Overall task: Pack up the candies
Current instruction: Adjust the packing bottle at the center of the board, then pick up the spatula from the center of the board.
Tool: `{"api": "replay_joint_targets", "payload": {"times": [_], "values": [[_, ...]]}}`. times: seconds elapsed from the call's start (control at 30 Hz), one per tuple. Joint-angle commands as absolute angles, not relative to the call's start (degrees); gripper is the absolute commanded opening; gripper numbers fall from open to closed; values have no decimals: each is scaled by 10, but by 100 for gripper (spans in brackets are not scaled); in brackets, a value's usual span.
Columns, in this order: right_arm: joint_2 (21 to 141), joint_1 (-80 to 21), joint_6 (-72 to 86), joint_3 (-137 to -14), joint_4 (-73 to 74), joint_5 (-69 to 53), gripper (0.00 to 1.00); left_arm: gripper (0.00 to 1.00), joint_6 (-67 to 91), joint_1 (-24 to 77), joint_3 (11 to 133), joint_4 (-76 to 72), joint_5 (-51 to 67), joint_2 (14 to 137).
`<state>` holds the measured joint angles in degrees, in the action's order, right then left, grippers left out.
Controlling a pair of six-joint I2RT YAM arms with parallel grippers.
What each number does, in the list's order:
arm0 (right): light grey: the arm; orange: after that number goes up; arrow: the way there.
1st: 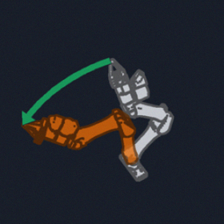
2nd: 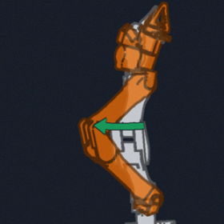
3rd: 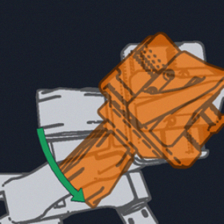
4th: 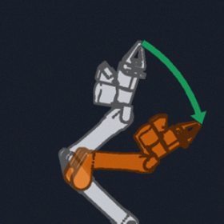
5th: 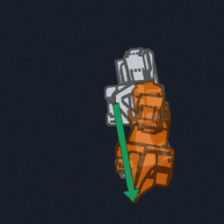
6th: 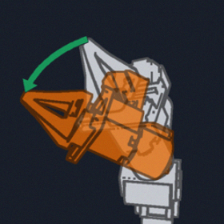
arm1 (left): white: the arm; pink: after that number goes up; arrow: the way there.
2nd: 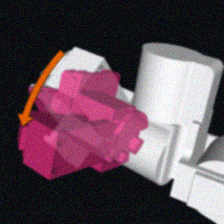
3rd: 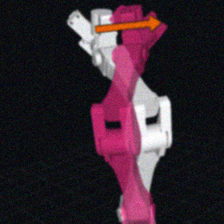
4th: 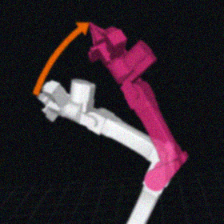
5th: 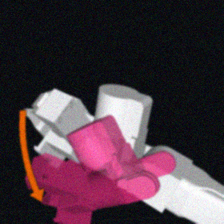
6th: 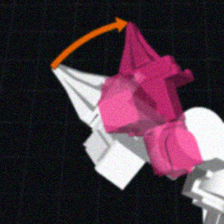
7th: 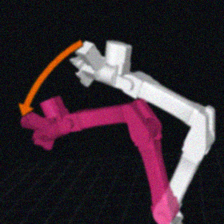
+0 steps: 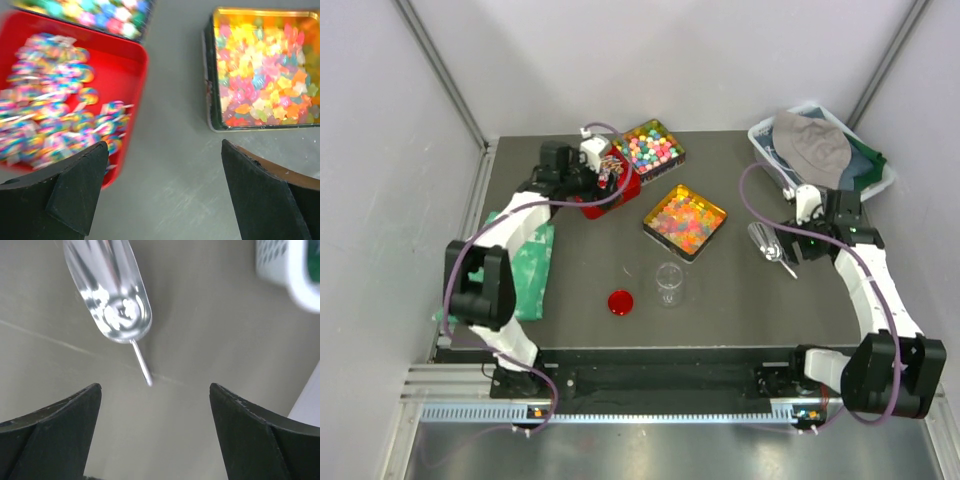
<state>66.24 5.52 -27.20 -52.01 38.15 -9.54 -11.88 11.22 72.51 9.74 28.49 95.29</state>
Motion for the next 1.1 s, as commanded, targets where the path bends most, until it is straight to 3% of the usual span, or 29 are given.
{"api": "replay_joint_targets", "payload": {"times": [0.0,0.3,0.43,1.07], "values": [[664,88,-336,-496,362,-145,86,99,-111,152,779,64,294,1015],[688,89,-356,-428,309,-167,78,99,-94,199,847,69,288,1103],[724,90,-362,-410,273,-172,66,99,-91,205,844,69,289,1097],[784,98,-377,-380,142,-211,38,99,-90,205,836,94,289,1072]]}}
